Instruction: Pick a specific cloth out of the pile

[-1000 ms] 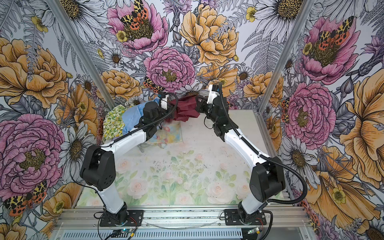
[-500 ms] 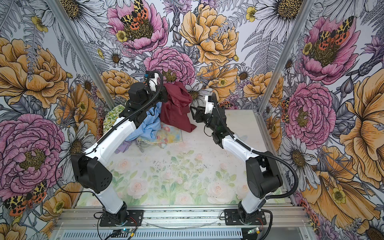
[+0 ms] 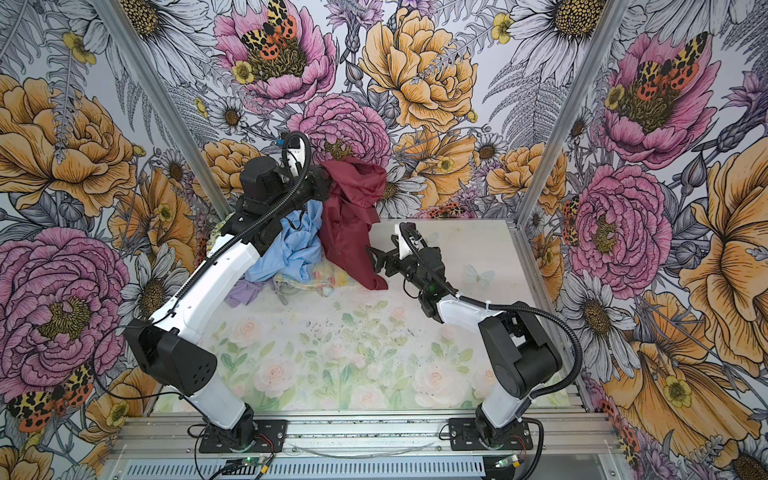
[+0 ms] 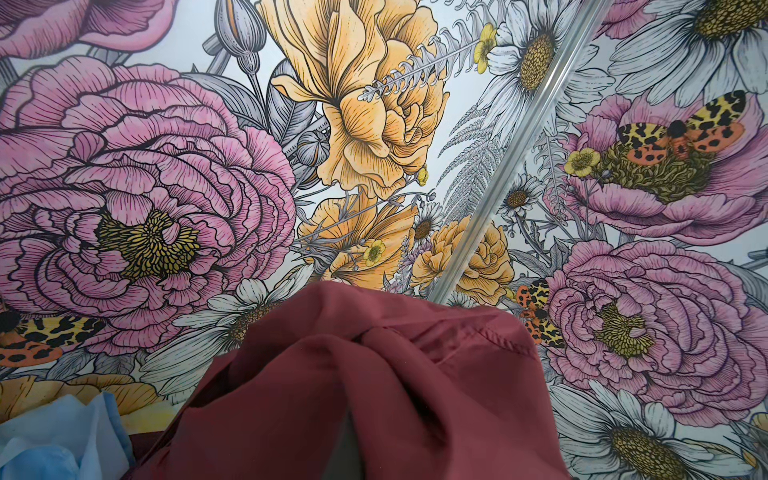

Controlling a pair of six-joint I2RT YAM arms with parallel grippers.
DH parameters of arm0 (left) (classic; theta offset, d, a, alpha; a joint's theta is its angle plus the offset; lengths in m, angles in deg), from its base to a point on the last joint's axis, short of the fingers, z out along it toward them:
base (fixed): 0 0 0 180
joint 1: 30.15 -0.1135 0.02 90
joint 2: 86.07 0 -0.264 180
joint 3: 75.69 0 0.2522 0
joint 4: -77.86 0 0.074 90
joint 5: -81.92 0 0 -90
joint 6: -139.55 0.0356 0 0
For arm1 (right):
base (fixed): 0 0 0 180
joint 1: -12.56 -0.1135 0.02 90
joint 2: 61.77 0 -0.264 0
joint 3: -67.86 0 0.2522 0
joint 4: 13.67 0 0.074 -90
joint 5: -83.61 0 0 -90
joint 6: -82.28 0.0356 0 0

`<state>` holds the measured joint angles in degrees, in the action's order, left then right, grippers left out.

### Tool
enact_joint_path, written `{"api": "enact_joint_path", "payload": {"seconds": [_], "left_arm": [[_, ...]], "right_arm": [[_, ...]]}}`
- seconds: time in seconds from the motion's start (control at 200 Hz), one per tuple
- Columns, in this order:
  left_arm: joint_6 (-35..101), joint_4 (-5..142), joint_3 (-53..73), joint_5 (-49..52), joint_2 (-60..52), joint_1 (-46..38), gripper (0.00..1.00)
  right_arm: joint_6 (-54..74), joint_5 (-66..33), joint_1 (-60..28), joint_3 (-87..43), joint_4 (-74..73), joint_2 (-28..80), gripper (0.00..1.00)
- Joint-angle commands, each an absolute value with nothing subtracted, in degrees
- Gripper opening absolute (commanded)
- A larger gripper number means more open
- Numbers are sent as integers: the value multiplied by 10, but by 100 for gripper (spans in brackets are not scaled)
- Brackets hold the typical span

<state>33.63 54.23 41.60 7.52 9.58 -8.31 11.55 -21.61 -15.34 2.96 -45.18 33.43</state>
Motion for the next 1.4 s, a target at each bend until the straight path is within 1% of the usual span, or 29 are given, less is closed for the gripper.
{"api": "enact_joint_path", "payload": {"seconds": [0.0,0.18,0.37,0.61,0.685,0.755,0.81,0.815,0.82,0.825,0.83,0.85,0.855,0.885,0.9,0.935,0.955,0.97,1.116,1.181,1.396], "left_arm": [[310,553,436,104,68,-81,0],[300,554,438,104,55,-66,0],[293,546,427,92,41,-56,0],[289,531,413,93,15,-43,0],[288,527,409,94,7,-42,0],[288,524,404,98,0,-41,0],[289,519,400,97,-6,-42,0],[289,518,399,96,-7,-42,0],[289,518,398,95,-7,-41,0],[289,517,398,95,-8,-41,0],[289,517,397,95,-8,-42,0],[290,516,394,94,-12,-42,0],[290,516,392,94,-13,-42,0],[290,515,387,91,-17,-44,0],[290,515,383,91,-20,-45,0],[289,515,377,91,-25,-49,0],[290,515,372,92,-28,-51,0],[289,515,369,93,-31,-53,0],[283,513,335,102,-49,-77,0],[285,513,318,102,-57,-89,0],[297,518,260,93,-64,-105,0]], "right_arm": [[79,-170,-175,17,-516,367,99],[87,-101,-210,-35,-554,450,100],[94,-43,-238,-107,-557,521,99],[104,-6,-257,-196,-557,591,95],[111,-6,-258,-213,-563,602,92],[115,0,-258,-224,-566,608,83],[116,6,-259,-220,-587,607,69],[116,6,-259,-220,-587,607,69],[116,7,-259,-218,-593,607,65],[116,7,-259,-218,-593,607,65],[116,7,-259,-217,-598,606,62],[116,7,-259,-213,-609,604,54],[116,7,-259,-213,-609,604,54],[118,6,-259,-208,-621,600,41],[119,3,-259,-205,-626,597,39],[121,-4,-257,-201,-633,590,20],[122,-7,-256,-199,-634,585,7],[123,-8,-256,-197,-635,580,0],[128,3,-253,-155,-642,516,0],[137,8,-248,-140,-619,477,0],[173,-19,-232,-109,-567,376,0]]}}
